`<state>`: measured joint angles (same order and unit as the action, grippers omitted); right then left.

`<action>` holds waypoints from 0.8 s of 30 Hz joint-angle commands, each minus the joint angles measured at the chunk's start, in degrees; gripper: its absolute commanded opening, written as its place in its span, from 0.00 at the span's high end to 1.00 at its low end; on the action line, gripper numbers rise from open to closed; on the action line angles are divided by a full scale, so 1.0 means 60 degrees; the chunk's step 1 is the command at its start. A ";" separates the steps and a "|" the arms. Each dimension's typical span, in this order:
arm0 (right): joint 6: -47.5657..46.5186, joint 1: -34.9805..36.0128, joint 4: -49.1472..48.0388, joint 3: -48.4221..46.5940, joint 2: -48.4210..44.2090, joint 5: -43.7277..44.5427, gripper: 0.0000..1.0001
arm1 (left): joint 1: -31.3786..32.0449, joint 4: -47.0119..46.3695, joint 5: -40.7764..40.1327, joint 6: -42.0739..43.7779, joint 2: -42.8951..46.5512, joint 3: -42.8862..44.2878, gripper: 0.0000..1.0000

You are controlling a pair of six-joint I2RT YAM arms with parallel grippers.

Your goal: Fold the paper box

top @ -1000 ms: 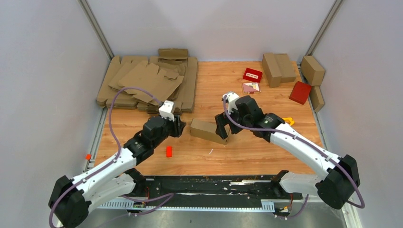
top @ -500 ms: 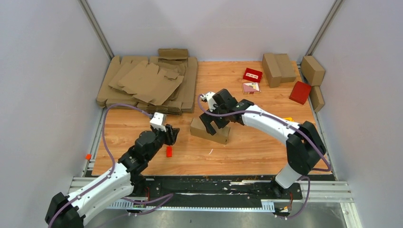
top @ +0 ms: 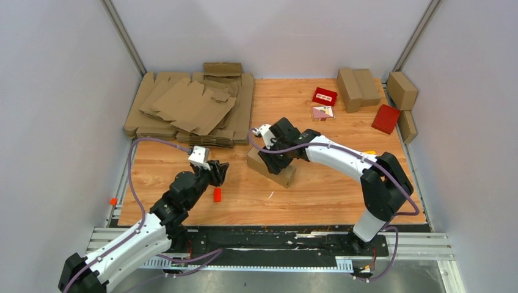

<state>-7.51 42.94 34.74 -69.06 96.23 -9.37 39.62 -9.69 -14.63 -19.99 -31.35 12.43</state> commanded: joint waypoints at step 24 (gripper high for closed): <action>-0.1410 -0.3531 -0.0642 -0.4308 0.1526 1.0714 0.68 | -0.0011 -0.0510 0.0022 0.0090 -0.0197 -0.0010 0.51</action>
<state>-8.27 27.75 36.88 -87.94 100.55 44.38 39.62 -10.94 -14.28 -20.01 -33.61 12.36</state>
